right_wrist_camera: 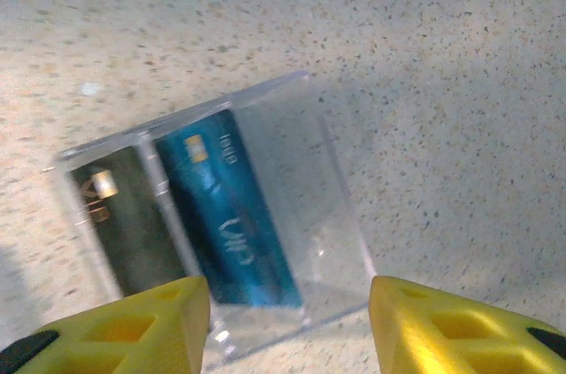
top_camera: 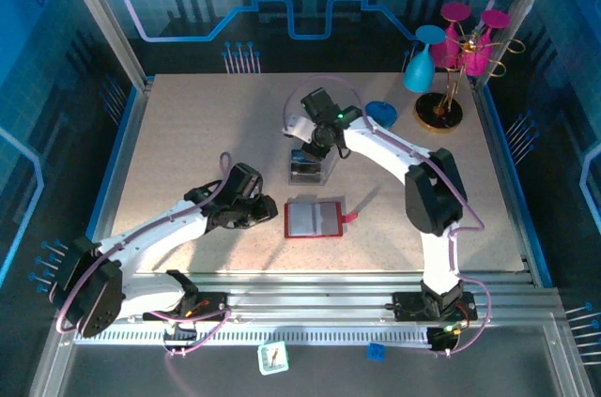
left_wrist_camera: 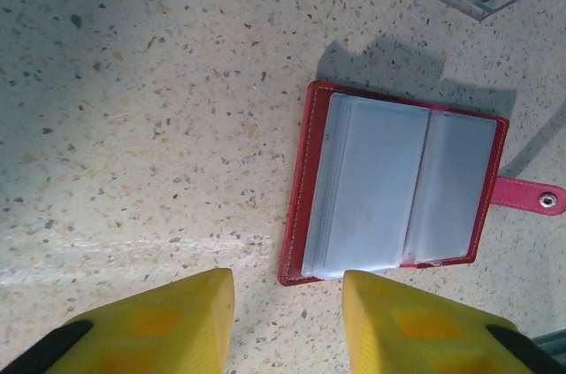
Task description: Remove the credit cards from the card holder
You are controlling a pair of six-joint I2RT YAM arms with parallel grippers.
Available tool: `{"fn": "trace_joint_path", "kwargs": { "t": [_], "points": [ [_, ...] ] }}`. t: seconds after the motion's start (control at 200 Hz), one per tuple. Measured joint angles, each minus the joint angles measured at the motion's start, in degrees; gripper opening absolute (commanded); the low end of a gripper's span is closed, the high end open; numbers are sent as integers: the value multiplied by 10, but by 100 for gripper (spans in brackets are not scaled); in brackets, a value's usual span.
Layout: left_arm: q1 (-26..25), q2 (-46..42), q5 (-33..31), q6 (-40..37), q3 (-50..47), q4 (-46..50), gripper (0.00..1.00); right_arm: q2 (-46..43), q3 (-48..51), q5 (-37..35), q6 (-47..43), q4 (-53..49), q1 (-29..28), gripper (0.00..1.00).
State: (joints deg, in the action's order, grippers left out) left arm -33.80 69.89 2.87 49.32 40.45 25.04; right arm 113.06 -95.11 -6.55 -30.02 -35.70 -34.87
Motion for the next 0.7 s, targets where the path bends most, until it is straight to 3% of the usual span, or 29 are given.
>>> {"fn": "trace_joint_path", "kwargs": {
  "t": [0.355,0.7],
  "points": [
    [0,61,26,-4,12,-38,35,-166,187,93,227,37,0,44],
    [-27,122,47,-1,23,-83,28,-241,321,160,464,79,-1,37]
  ]
}}
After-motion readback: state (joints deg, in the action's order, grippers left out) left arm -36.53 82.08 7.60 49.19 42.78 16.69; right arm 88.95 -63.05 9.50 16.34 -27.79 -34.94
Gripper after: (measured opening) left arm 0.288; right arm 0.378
